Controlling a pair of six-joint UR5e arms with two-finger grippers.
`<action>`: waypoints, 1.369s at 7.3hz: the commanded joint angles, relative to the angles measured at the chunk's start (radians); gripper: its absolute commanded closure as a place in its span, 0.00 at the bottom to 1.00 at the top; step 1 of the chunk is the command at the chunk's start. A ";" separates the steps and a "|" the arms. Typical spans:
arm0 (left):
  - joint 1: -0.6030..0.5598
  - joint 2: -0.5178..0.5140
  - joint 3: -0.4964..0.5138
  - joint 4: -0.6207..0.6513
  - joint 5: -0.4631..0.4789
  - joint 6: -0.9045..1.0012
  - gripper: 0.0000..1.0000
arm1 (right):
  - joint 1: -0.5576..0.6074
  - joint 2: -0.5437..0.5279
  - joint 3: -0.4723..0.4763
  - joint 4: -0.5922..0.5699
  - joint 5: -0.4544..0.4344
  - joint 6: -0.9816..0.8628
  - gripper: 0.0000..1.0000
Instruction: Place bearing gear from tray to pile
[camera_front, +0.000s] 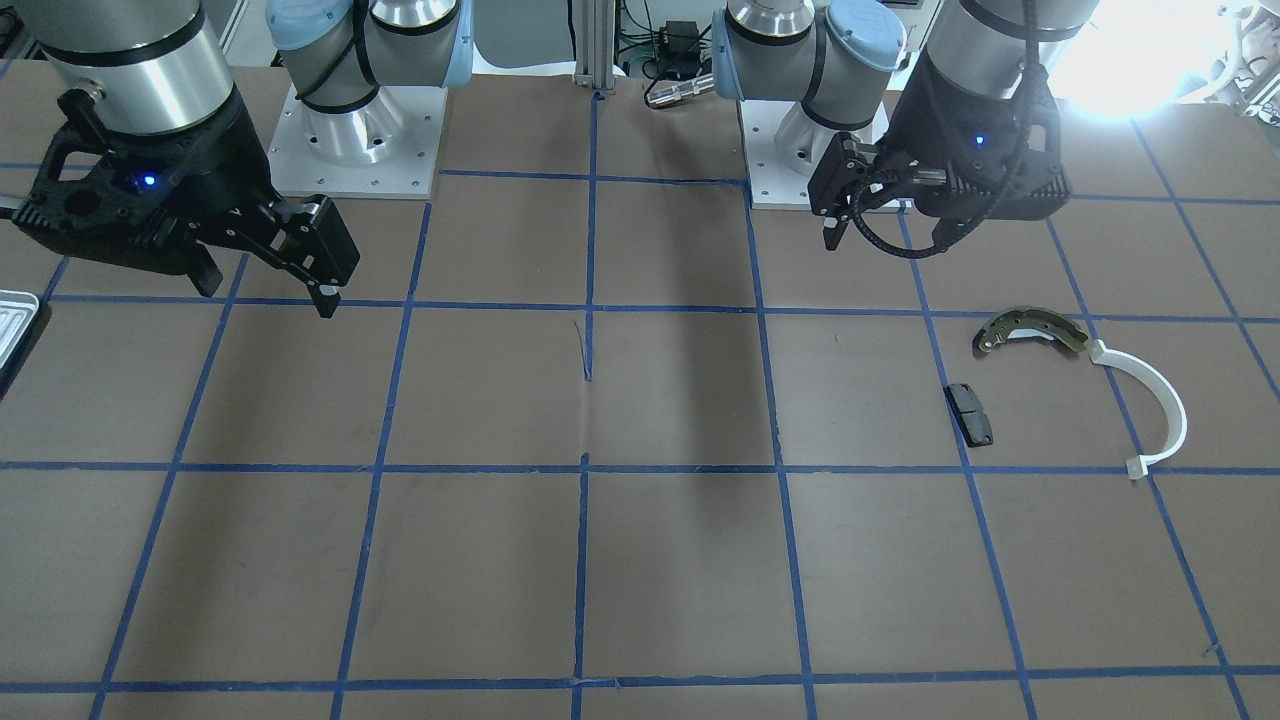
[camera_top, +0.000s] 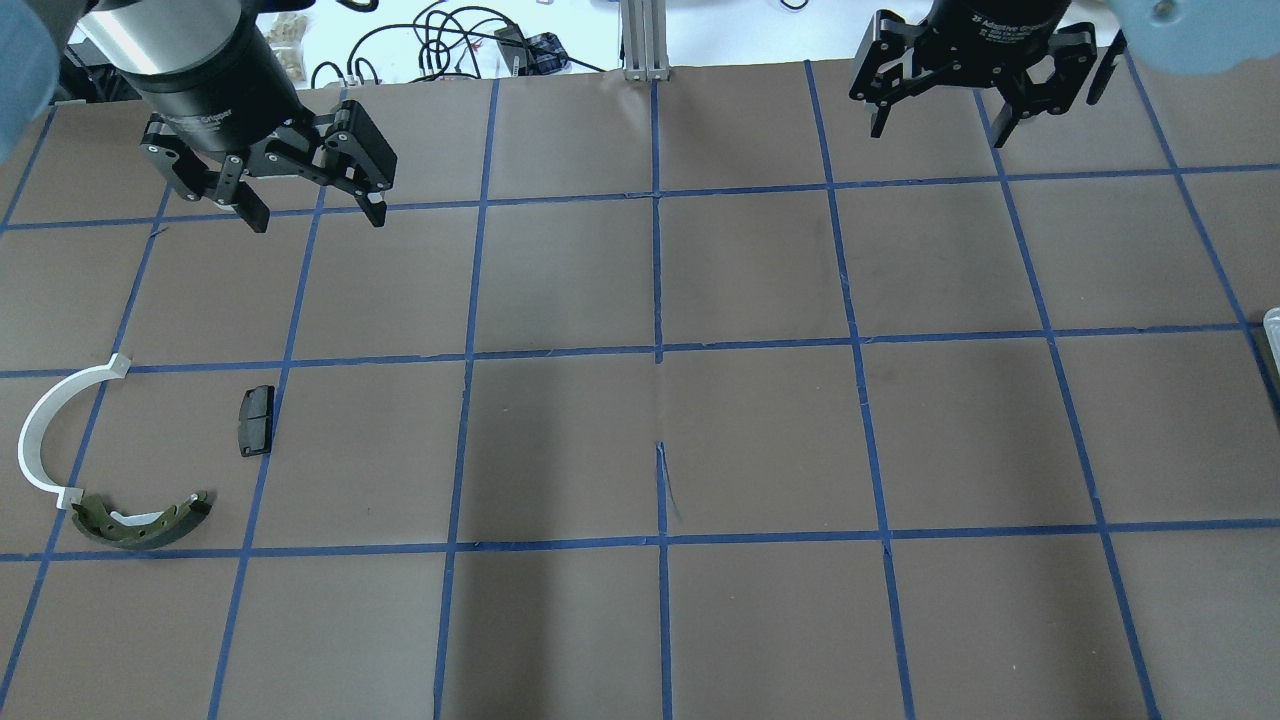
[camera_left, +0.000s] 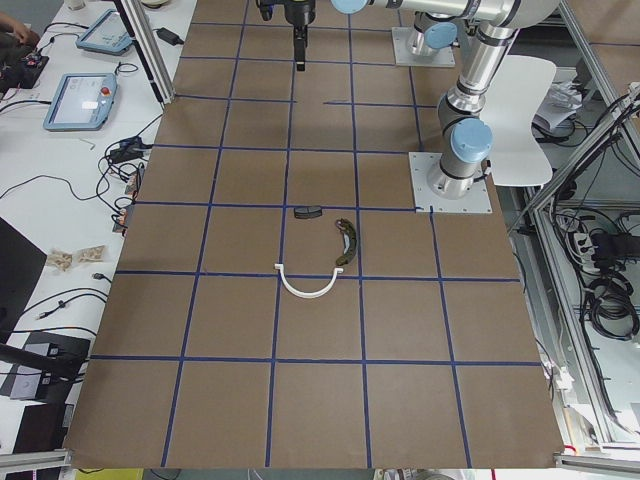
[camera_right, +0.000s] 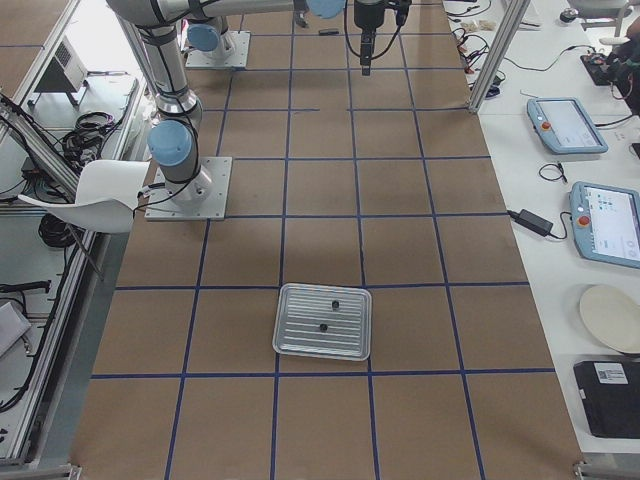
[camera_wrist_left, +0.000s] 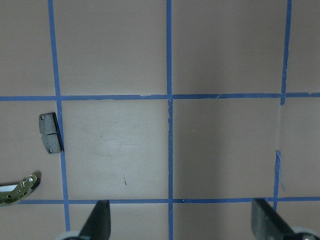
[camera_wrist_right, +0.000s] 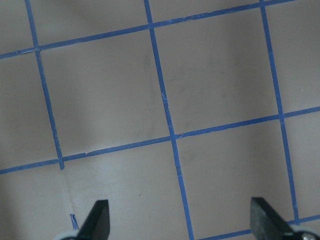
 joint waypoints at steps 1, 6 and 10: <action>0.001 0.001 0.000 0.001 -0.002 0.000 0.00 | -0.011 0.007 -0.004 -0.002 0.003 -0.002 0.00; 0.004 0.009 -0.018 0.001 -0.002 0.006 0.00 | -0.442 -0.033 0.001 0.084 -0.064 -0.689 0.00; 0.004 0.010 -0.024 0.002 -0.002 0.006 0.00 | -0.904 0.161 0.024 -0.086 0.013 -1.476 0.00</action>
